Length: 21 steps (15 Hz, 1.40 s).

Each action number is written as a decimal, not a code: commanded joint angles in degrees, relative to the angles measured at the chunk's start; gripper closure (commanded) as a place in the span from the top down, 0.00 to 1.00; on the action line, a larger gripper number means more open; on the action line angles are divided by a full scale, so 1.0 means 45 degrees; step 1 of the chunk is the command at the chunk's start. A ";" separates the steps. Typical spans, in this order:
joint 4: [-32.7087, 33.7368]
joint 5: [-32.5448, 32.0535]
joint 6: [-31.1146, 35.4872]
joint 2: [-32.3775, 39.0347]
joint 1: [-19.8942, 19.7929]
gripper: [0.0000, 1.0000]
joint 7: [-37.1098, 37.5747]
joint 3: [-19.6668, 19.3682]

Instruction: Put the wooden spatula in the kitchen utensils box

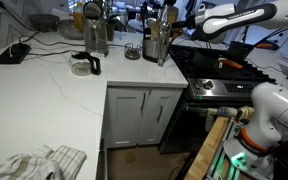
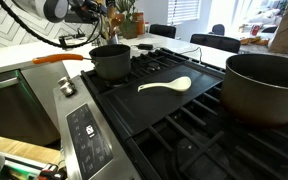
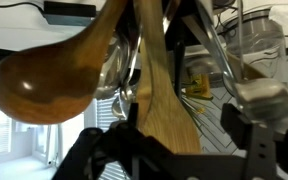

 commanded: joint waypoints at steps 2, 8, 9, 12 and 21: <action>0.0186 0.0176 -0.2443 0.1452 -0.3427 1.00 0.0608 0.3500; 0.0781 -0.2379 -0.5321 0.1875 -0.8927 1.00 0.2641 0.8305; 0.0722 -0.3079 -0.6283 0.1495 -0.9858 1.00 0.3206 0.9278; 0.0436 -0.4129 -0.9382 0.0087 -1.1061 1.00 0.4137 1.1142; 0.0604 0.1139 -1.7083 -0.2447 -1.4105 1.00 0.3003 1.6157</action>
